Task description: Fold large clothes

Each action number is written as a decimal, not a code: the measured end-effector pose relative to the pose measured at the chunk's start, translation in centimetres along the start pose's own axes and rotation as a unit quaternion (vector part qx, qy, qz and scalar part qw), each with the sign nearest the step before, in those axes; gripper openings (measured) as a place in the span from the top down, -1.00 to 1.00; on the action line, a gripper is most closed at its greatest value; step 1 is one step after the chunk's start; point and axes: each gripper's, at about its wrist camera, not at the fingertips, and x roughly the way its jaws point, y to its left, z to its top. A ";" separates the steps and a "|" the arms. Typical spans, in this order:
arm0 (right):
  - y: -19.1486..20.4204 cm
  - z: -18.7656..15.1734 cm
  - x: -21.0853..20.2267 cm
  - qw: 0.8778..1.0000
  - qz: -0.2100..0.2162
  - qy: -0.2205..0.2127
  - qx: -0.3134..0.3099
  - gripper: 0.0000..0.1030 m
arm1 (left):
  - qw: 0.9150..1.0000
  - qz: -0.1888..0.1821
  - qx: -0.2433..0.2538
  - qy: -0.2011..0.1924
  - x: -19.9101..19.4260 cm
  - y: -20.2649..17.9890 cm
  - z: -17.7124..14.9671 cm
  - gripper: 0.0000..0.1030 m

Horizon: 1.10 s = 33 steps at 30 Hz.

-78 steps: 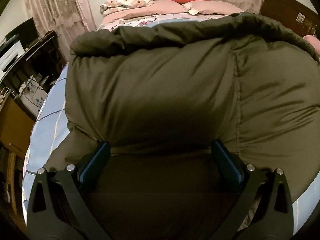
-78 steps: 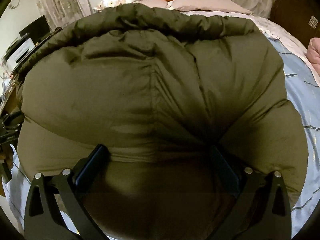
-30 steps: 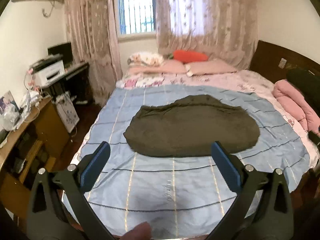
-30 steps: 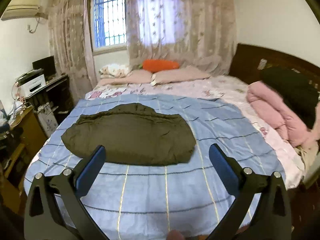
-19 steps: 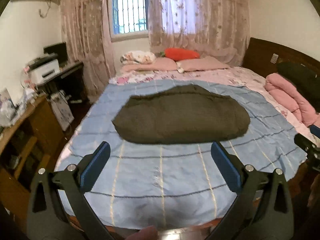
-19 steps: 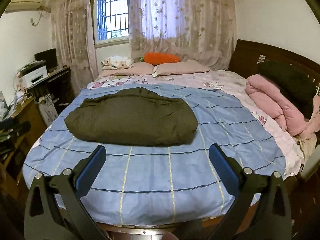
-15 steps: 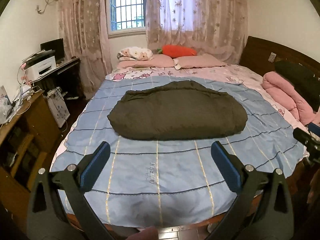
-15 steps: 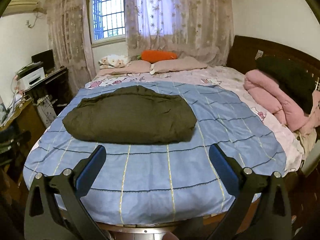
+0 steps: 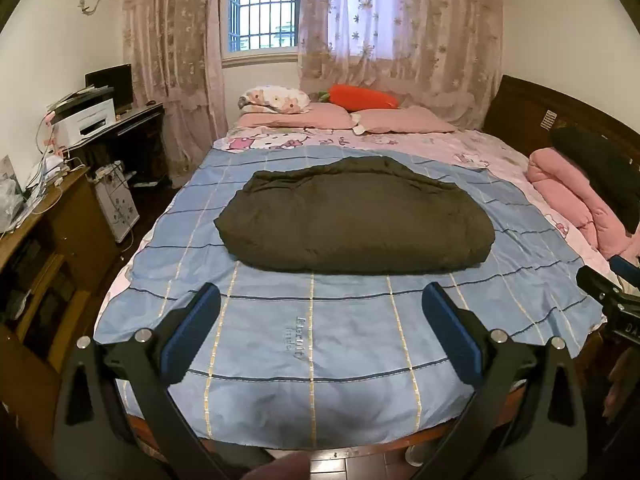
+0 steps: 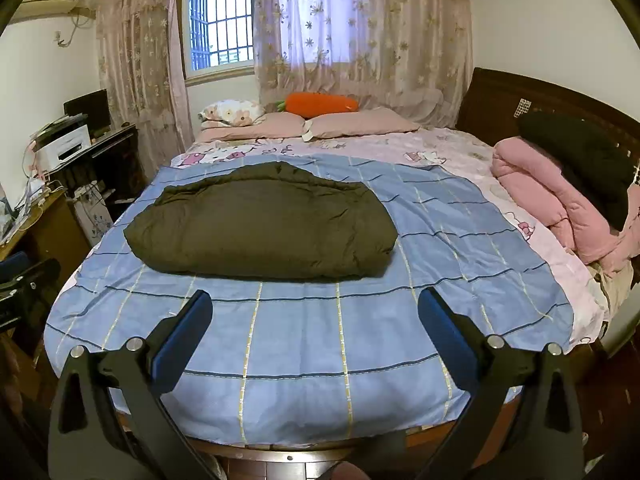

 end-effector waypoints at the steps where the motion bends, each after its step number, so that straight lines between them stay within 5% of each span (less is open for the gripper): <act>1: -0.1 0.0 0.0 1.000 0.000 -0.001 0.001 -0.97 | 1.000 0.001 0.000 -0.001 0.0 0.0 0.0 -0.96; 33: -0.2 -0.2 -0.2 1.000 -0.002 -0.002 0.002 -0.97 | 1.000 0.002 0.009 -0.010 -0.4 -0.3 0.2 -0.96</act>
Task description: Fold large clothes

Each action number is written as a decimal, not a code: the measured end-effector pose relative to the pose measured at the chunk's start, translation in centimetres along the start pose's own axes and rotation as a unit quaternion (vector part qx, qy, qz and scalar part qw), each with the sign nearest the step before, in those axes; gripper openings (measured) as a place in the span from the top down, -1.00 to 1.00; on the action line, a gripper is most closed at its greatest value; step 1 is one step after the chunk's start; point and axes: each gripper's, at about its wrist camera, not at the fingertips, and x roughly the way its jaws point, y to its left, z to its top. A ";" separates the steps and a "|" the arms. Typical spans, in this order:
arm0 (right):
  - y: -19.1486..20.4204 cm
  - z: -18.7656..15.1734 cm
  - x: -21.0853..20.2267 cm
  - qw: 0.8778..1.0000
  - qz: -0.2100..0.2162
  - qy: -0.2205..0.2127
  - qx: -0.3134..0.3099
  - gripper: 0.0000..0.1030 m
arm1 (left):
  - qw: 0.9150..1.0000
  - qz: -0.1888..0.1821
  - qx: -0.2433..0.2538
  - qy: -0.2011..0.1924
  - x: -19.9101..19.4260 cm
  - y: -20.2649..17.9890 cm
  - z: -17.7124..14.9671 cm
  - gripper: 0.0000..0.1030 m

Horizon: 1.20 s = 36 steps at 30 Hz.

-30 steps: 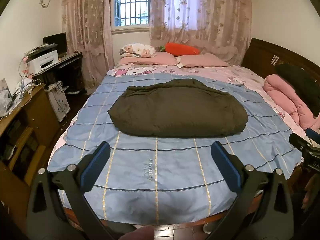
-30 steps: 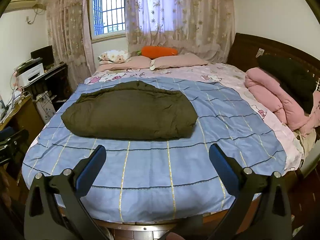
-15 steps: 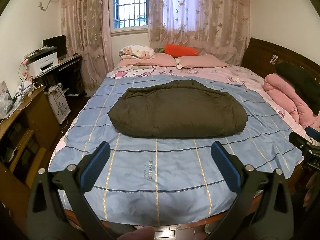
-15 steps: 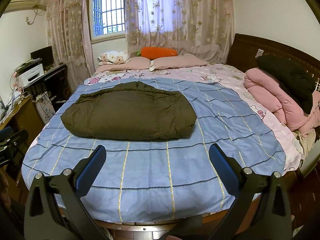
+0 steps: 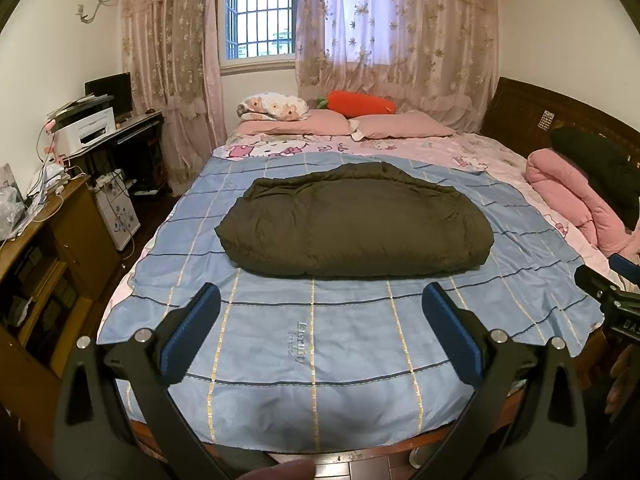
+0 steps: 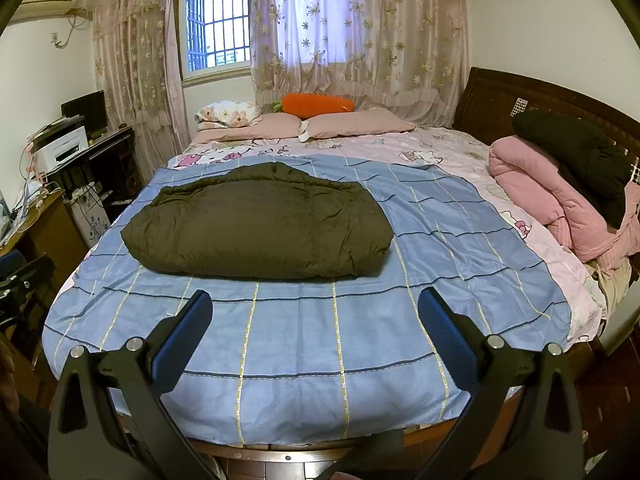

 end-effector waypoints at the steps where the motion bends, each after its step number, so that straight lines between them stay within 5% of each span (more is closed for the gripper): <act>1: 0.0 0.0 0.0 1.000 0.000 0.000 0.000 -0.97 | 1.000 0.000 -0.001 0.000 0.0 0.0 0.0 -0.96; 36: -0.1 -0.1 -0.2 1.000 0.000 0.001 0.000 -0.97 | 1.000 0.000 -0.001 -0.002 -0.1 0.3 0.1 -0.96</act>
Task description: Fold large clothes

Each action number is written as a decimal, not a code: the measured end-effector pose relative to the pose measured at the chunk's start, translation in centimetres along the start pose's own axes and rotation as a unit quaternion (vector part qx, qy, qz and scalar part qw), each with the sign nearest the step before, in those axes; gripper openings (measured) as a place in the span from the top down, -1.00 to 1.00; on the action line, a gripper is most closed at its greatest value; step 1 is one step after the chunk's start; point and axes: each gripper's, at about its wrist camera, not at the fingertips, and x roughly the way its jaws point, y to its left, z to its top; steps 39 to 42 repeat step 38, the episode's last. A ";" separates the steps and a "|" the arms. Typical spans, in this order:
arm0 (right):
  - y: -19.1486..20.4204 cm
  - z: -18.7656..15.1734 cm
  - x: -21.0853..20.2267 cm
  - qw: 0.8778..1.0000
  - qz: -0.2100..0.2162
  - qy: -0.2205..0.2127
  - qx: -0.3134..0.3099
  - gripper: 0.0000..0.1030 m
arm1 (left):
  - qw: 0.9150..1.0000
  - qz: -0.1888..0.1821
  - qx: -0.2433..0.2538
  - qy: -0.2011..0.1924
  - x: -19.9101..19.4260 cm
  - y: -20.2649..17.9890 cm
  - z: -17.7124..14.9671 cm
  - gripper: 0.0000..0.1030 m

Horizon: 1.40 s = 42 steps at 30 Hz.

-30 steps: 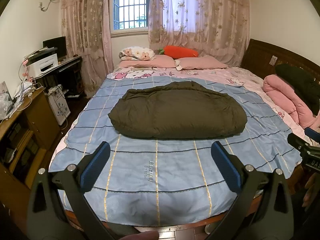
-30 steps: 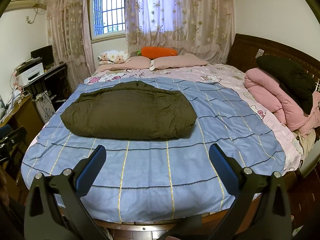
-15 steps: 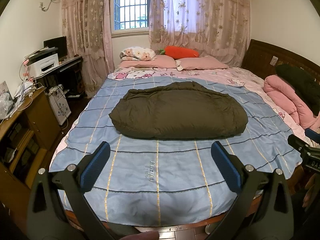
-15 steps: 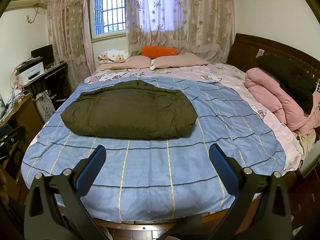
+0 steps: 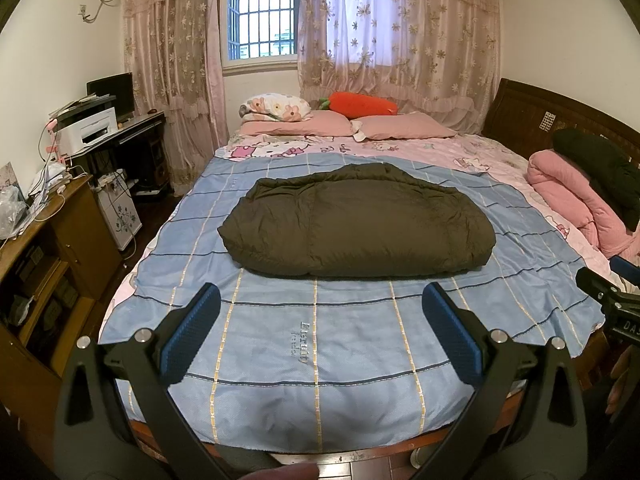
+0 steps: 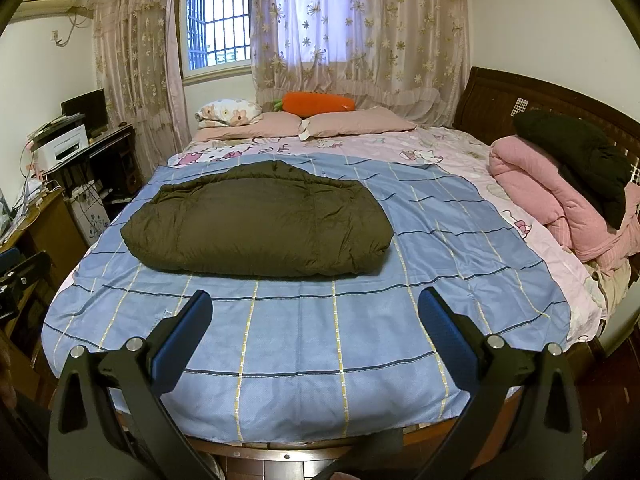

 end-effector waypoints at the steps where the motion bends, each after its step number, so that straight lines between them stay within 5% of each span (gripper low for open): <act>1: 0.0 0.0 0.0 1.000 0.000 0.000 0.000 -0.97 | 1.000 0.000 0.000 0.000 0.0 0.0 0.0 -0.96; 42: 0.0 0.0 0.0 1.000 -0.001 0.000 -0.001 -0.97 | 1.000 -0.002 0.001 -0.003 -0.2 0.8 0.2 -0.96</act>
